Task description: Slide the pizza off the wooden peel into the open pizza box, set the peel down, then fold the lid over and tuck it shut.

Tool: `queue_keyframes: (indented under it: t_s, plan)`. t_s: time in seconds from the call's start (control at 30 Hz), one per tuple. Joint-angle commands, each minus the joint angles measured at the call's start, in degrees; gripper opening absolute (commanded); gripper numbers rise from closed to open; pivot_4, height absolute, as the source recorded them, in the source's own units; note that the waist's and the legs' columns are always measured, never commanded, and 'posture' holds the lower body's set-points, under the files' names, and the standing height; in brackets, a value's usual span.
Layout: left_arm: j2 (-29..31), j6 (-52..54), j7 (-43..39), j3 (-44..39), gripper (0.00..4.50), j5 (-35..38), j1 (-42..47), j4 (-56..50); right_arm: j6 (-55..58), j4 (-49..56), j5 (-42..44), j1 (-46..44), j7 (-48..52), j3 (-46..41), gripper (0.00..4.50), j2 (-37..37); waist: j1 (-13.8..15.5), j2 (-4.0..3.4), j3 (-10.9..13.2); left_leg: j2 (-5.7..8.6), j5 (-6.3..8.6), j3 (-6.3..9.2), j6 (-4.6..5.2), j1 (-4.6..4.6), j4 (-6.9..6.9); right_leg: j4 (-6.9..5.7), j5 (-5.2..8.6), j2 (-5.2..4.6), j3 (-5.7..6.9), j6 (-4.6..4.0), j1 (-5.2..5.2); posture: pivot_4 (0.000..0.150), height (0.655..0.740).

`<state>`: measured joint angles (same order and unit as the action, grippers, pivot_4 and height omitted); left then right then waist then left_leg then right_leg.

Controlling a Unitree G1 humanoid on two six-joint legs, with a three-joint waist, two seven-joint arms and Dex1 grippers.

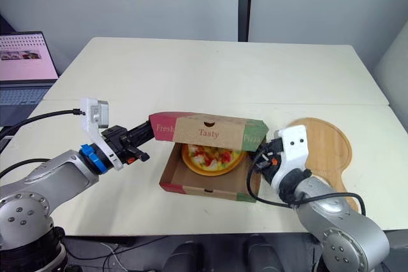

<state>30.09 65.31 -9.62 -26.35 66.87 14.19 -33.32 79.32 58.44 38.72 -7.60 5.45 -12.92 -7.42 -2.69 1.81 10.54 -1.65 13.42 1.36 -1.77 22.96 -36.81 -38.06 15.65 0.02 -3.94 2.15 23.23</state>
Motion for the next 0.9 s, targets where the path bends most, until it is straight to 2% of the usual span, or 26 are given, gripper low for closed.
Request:
queue_keyframes:
  t_s: [0.03,0.2,0.33,0.43,0.7,0.77,0.9]
  plan:
    - [1.34,-2.46,-0.55,1.05,0.00,-0.43,-1.09,-0.77,-0.42,1.56,6.74,2.87,4.53,-5.33,2.55,-5.33,0.16,0.00,0.00,0.00,0.00,0.00,0.00,0.00,0.00,0.00,0.00,-0.02,-0.01,0.00,0.00,0.150,0.7306]
    - [2.30,-5.09,-1.09,2.54,0.00,-1.28,-2.72,-1.11,-2.58,-0.54,12.70,7.35,12.12,-14.26,4.20,-15.33,0.33,0.00,0.00,0.02,0.00,-0.07,0.01,-0.01,0.00,0.02,0.01,0.00,-0.02,0.00,0.00,0.150,0.7306]
    - [2.81,-6.88,-1.46,3.43,0.00,-1.85,-3.73,-1.22,-7.58,-7.58,12.57,4.82,17.22,-21.25,4.20,-26.63,0.33,0.00,0.01,0.04,0.00,-0.15,0.01,-0.01,-0.02,0.05,0.01,0.00,-0.09,0.00,-0.01,0.150,0.7306]
    - [3.23,-8.14,-2.03,4.19,0.00,-2.38,-4.81,-1.41,-9.12,-12.97,14.50,-0.67,17.79,-22.71,3.58,-30.93,0.26,0.01,0.00,0.04,0.00,-0.25,0.01,-0.05,-0.04,0.05,0.05,0.01,-0.16,-0.07,-0.01,0.150,0.7306]
    - [5.08,-10.57,-4.32,5.71,0.00,-4.66,-7.44,-1.12,-9.61,-18.24,19.80,-14.08,17.23,-11.36,0.64,-31.74,0.50,0.01,0.00,0.00,0.00,-0.13,0.02,0.00,0.02,0.07,0.01,0.08,-0.11,-0.01,-0.01,0.150,0.7306]
    - [5.12,-11.22,-4.48,5.56,0.00,-4.62,-7.77,-0.84,-10.01,-18.85,20.27,-15.57,17.48,-7.92,0.05,-31.28,0.65,0.01,0.00,0.02,0.00,-0.15,0.02,0.01,0.01,0.08,0.01,0.05,-0.12,0.00,0.00,0.150,0.7306]
    - [5.78,-11.08,-6.11,3.59,0.00,-1.94,-9.52,0.11,-11.63,-20.28,18.98,-15.92,18.56,-3.08,0.05,-31.45,0.78,0.01,0.00,0.00,0.01,-0.15,0.02,0.02,0.02,0.09,0.01,0.04,-0.11,0.00,0.01,0.150,0.7306]
